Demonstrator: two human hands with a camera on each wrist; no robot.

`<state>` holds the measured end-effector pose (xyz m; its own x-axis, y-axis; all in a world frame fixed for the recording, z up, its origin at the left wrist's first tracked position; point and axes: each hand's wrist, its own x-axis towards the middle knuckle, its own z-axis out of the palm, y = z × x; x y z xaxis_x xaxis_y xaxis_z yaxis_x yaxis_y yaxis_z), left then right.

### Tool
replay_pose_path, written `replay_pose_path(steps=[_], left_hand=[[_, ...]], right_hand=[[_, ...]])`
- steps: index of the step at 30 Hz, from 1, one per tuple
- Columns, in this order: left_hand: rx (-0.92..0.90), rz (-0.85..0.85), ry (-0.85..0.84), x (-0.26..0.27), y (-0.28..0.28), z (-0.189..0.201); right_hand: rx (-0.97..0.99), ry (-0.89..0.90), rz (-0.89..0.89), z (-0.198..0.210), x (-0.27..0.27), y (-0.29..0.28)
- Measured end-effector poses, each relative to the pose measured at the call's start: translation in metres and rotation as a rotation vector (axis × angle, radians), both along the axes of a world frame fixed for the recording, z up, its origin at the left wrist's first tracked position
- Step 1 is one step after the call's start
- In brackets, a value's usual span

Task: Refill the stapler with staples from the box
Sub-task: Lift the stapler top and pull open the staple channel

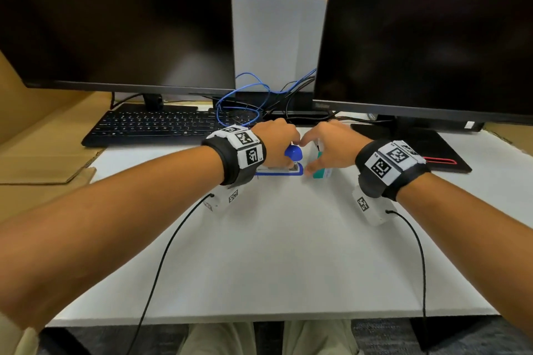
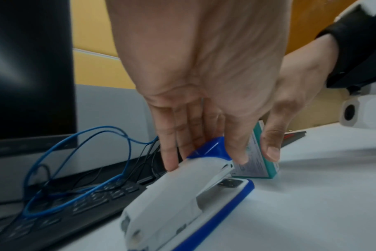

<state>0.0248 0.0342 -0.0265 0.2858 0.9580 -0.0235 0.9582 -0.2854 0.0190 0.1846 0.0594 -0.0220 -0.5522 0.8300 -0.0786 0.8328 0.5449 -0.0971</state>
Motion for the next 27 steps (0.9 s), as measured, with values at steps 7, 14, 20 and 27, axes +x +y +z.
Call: replay_pose_path(steps=[7, 14, 20, 27], left_hand=[[0.018, -0.031, -0.096, 0.0, 0.005, 0.001], [0.069, -0.03, -0.238, -0.013, 0.0, -0.004], [0.122, 0.071, -0.5, -0.041, -0.007, 0.005], [0.102, 0.066, -0.624, -0.065, -0.025, 0.009]], right_hand=[[-0.001, 0.138, -0.008, -0.016, -0.013, 0.007], [-0.044, 0.226, -0.009, -0.023, -0.015, 0.019], [-0.029, 0.18, 0.031, -0.019, -0.014, 0.018], [0.039, 0.089, 0.02, -0.01, -0.021, 0.006]])
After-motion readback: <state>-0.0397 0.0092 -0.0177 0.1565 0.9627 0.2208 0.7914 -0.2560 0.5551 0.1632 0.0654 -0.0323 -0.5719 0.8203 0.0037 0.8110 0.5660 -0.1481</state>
